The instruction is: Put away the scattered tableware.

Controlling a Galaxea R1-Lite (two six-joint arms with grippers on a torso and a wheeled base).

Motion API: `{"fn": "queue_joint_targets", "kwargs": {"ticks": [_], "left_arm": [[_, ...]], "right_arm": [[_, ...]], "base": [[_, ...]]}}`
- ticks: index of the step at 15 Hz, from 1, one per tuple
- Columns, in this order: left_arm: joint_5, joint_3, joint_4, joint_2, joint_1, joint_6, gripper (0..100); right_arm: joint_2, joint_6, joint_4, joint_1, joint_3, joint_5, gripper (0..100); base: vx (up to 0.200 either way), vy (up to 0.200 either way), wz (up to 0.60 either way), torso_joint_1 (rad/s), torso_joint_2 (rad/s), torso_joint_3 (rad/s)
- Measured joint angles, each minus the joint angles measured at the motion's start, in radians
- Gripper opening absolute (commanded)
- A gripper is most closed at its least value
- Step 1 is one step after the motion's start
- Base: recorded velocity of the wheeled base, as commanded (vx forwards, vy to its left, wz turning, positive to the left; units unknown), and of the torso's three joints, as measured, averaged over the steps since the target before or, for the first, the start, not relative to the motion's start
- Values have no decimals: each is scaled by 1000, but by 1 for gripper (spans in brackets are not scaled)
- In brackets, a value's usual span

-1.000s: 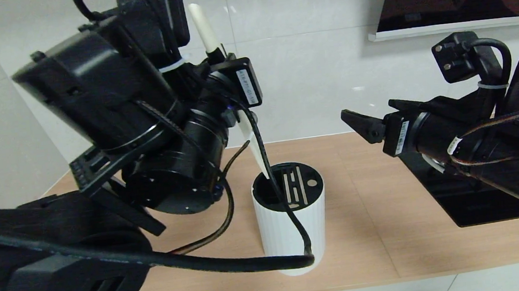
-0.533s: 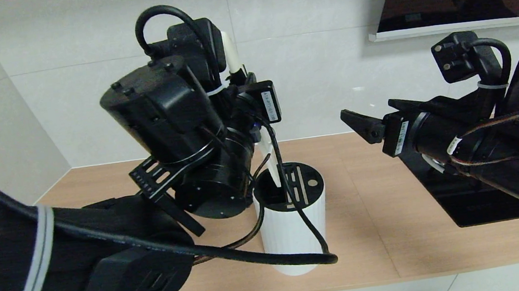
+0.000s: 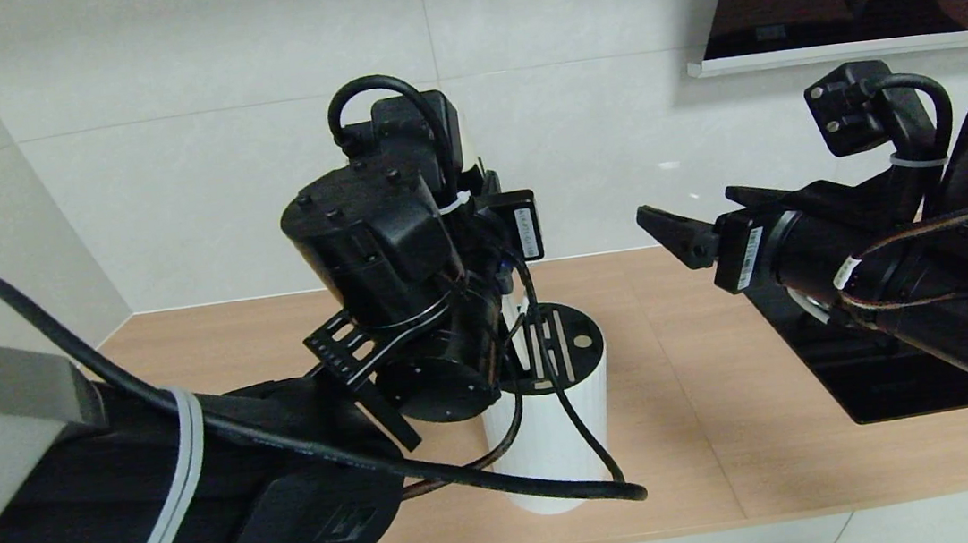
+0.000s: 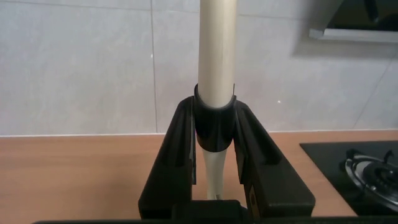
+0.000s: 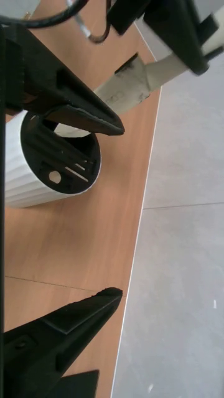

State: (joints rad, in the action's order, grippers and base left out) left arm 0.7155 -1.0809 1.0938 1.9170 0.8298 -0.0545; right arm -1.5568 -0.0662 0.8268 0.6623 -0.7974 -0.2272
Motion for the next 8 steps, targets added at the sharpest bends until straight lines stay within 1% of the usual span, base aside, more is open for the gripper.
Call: {"fn": "queue_joint_targets", "kwargs": {"ticks": [7,8], "left_arm": [[7,34,28,54,4,8,0],[7,41,31,61,7,13,0]], "right_arm": [[-7,0,0,0,5,0,100],[-7,0,0,0,5,0,100]], "base": [[0,0,0,0,0,0],[0,0,0,0,0,0]]}}
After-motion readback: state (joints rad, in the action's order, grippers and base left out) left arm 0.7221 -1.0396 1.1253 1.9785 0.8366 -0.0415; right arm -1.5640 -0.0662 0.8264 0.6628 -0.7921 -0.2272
